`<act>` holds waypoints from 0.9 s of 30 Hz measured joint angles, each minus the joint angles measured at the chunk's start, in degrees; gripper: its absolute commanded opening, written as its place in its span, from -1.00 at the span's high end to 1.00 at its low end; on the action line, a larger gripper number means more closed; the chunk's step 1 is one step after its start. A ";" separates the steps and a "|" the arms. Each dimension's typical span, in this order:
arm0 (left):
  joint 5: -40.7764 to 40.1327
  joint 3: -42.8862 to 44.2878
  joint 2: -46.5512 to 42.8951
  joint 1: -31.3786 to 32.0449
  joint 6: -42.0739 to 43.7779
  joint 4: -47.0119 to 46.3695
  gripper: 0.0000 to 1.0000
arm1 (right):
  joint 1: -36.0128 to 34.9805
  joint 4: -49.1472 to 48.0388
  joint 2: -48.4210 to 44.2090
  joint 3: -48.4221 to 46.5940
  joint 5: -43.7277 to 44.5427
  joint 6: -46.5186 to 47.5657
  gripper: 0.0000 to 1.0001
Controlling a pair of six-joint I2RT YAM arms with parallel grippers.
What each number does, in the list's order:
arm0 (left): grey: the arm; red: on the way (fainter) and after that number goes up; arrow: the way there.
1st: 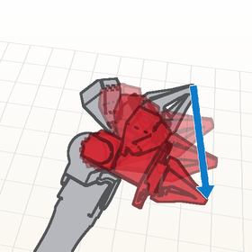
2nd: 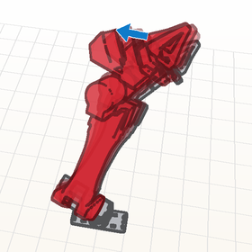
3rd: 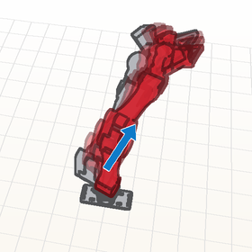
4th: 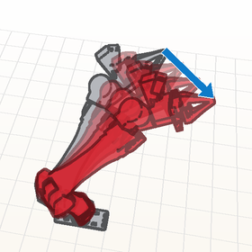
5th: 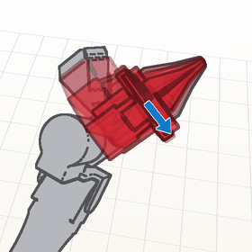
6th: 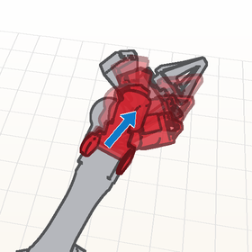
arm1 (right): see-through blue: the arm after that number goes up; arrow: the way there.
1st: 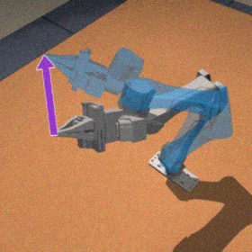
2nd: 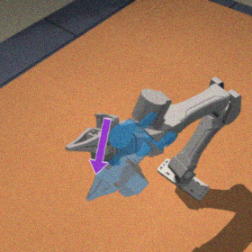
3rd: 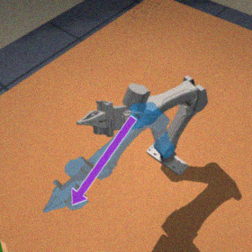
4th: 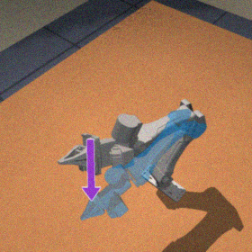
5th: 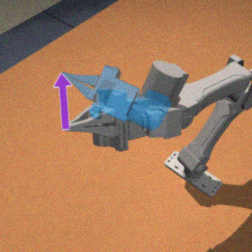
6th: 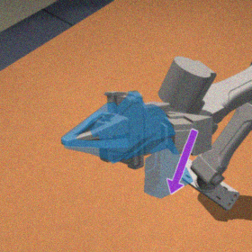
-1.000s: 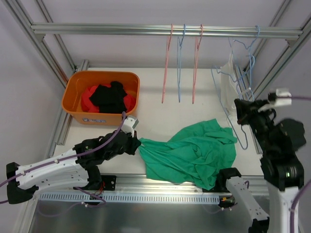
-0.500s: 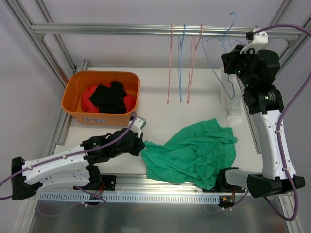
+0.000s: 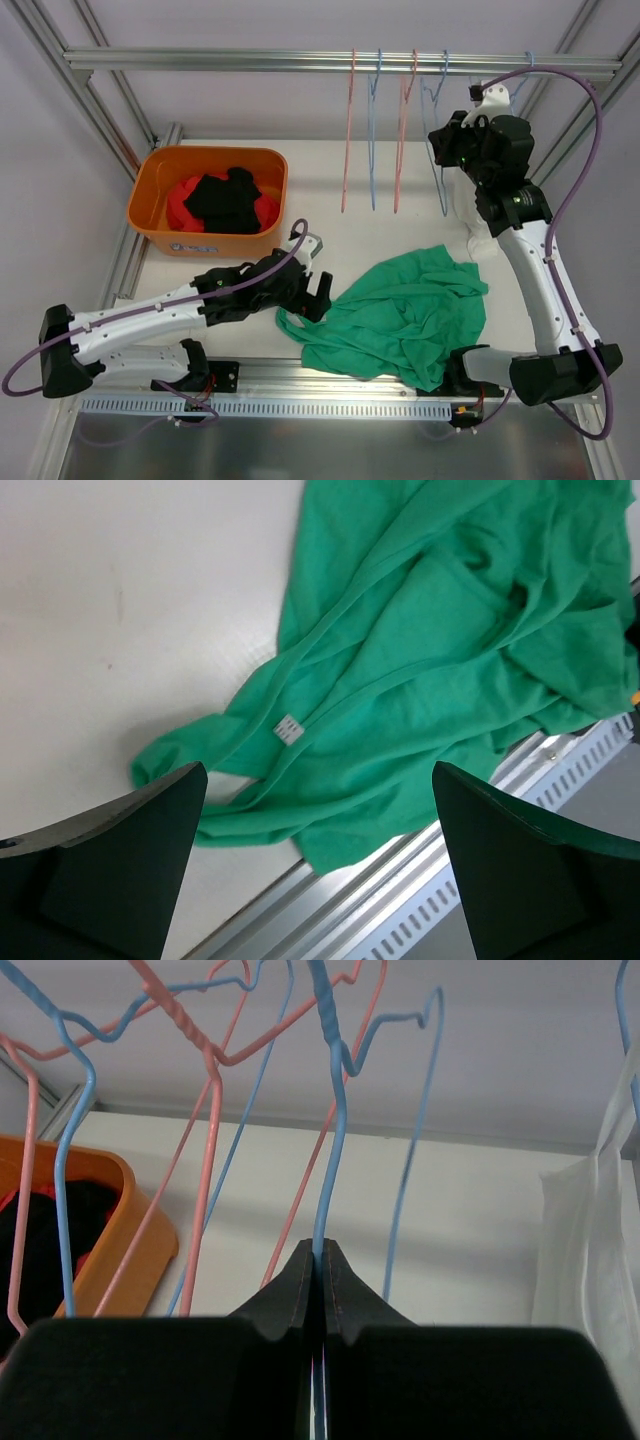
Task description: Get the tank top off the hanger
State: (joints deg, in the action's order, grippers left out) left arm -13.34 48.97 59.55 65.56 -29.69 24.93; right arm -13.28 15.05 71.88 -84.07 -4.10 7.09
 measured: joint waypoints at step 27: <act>6.36 31.63 57.31 9.38 8.46 -11.58 -0.97 | 4.46 17.90 -46.66 12.20 0.59 -0.17 -0.98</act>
State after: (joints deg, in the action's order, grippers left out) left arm -6.98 80.60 116.86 74.94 -21.23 13.34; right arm -8.82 32.95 25.21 -71.88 -3.51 6.92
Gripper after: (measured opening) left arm 0.986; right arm 0.993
